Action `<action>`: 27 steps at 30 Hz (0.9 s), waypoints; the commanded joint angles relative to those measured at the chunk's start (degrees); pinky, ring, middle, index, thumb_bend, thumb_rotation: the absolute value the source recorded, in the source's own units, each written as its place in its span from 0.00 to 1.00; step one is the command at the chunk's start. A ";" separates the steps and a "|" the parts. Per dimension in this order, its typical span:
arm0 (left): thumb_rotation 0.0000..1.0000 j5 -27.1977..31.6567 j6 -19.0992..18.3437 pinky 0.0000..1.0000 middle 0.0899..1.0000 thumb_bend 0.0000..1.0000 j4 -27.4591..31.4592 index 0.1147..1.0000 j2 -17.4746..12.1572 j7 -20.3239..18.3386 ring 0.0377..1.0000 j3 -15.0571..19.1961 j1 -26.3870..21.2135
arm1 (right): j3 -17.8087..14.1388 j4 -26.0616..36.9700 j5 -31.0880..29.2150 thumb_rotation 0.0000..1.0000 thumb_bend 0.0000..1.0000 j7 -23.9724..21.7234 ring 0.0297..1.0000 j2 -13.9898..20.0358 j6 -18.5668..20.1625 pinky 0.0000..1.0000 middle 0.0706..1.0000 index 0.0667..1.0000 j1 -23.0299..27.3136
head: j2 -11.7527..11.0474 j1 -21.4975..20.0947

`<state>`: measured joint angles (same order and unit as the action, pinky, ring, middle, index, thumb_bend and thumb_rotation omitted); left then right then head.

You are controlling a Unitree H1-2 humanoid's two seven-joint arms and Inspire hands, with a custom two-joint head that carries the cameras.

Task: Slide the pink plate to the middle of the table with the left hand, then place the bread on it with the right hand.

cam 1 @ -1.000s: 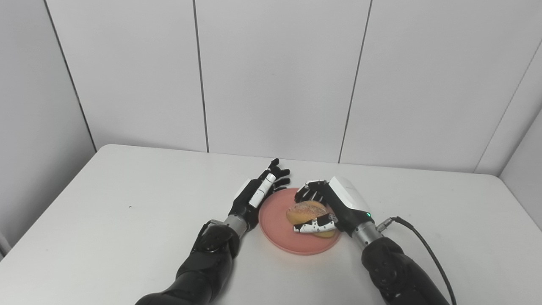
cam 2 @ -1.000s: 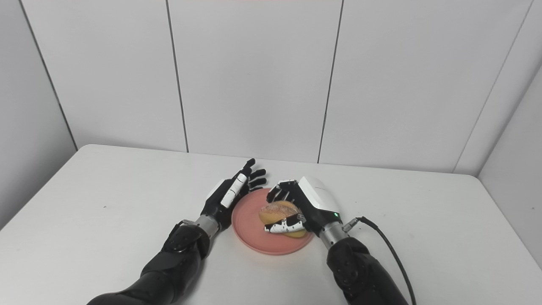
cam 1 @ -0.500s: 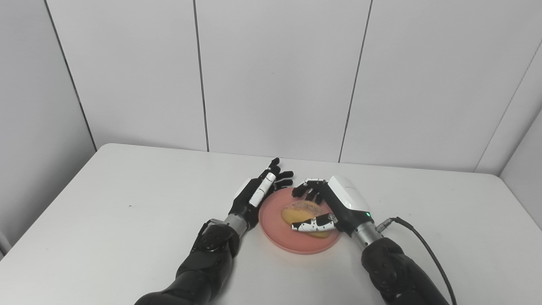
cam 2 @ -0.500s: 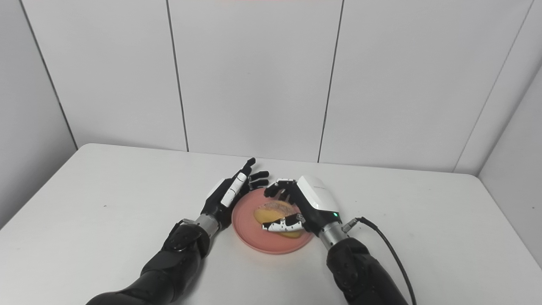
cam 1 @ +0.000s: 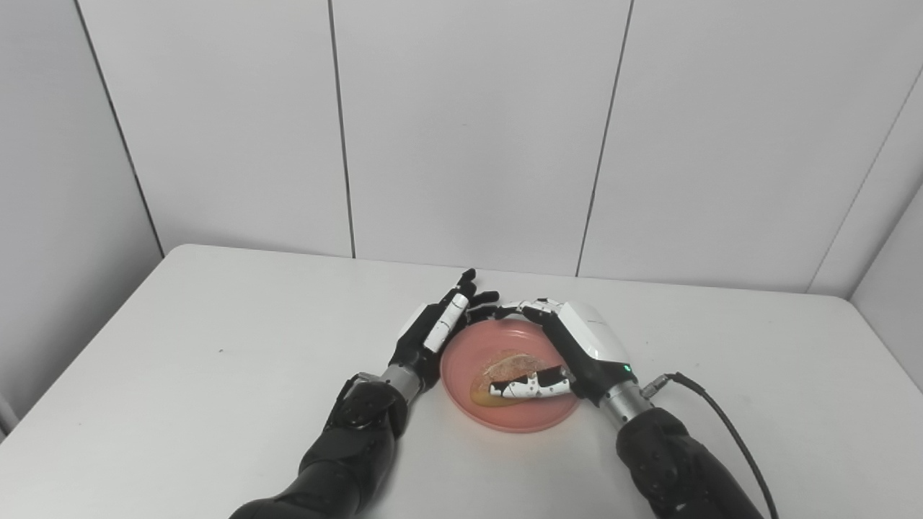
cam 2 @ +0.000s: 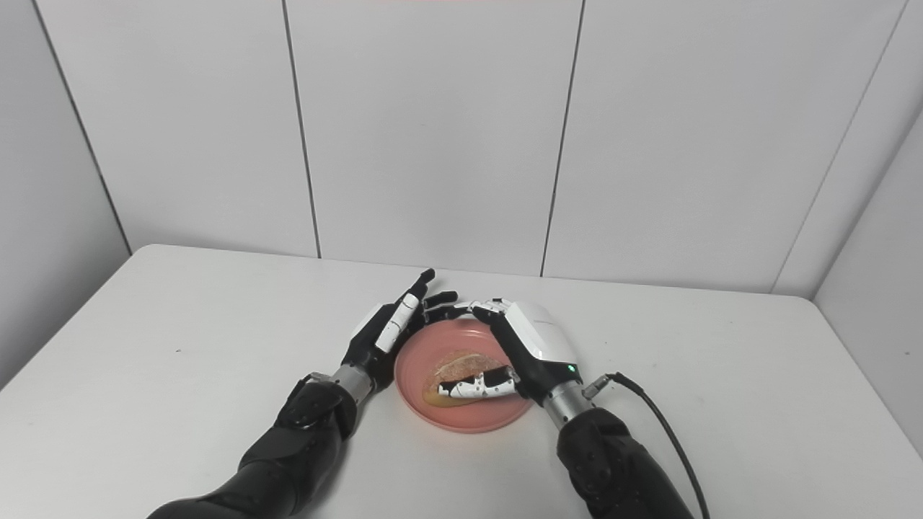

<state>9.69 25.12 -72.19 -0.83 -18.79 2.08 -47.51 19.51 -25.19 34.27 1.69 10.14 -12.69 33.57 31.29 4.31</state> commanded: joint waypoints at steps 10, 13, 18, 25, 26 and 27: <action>0.85 -0.36 -2.43 0.88 0.87 0.86 -1.10 1.00 0.71 -0.95 0.88 0.03 1.96 | -3.39 4.26 -1.00 0.58 0.87 2.01 0.82 -1.17 3.31 0.89 0.80 0.72 1.11 | -0.06 -0.14; 0.84 -0.33 -2.03 0.88 0.87 0.86 -1.03 1.00 0.81 -0.53 0.88 0.20 2.06 | -6.01 4.53 -4.58 0.68 0.84 2.03 0.81 -2.57 3.69 0.76 0.79 0.71 0.82 | -0.05 -0.23; 0.82 0.08 -0.64 0.88 0.86 0.89 -0.53 0.98 1.77 3.44 0.88 1.54 2.30 | -16.36 5.49 -22.24 0.83 0.84 -0.19 0.86 -8.04 7.29 0.82 0.83 0.78 -0.01 | -0.15 -0.16; 0.90 -0.63 1.54 0.99 0.96 0.87 3.46 0.99 4.61 11.34 0.99 3.75 3.69 | -22.27 2.57 -30.53 0.98 0.86 0.56 0.92 -10.00 7.67 0.96 0.89 0.87 0.48 | -0.32 -0.22; 0.90 -1.05 1.69 1.00 0.97 0.83 4.57 0.99 5.21 13.33 1.00 3.91 4.17 | -22.50 1.90 -30.91 0.98 0.84 0.76 0.93 -9.95 7.70 0.97 0.90 0.88 0.58 | -0.32 -0.15; 0.91 -2.00 1.74 1.00 0.98 0.80 5.67 1.00 5.86 16.19 1.00 3.85 4.75 | -22.89 1.22 -31.42 0.97 0.83 1.04 0.93 -10.06 7.98 0.97 0.91 0.88 0.65 | -0.32 -0.12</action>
<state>8.74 25.74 -66.53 3.13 -6.25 5.85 -45.25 -2.81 -24.46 4.07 2.07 0.13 -4.75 31.84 30.94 4.13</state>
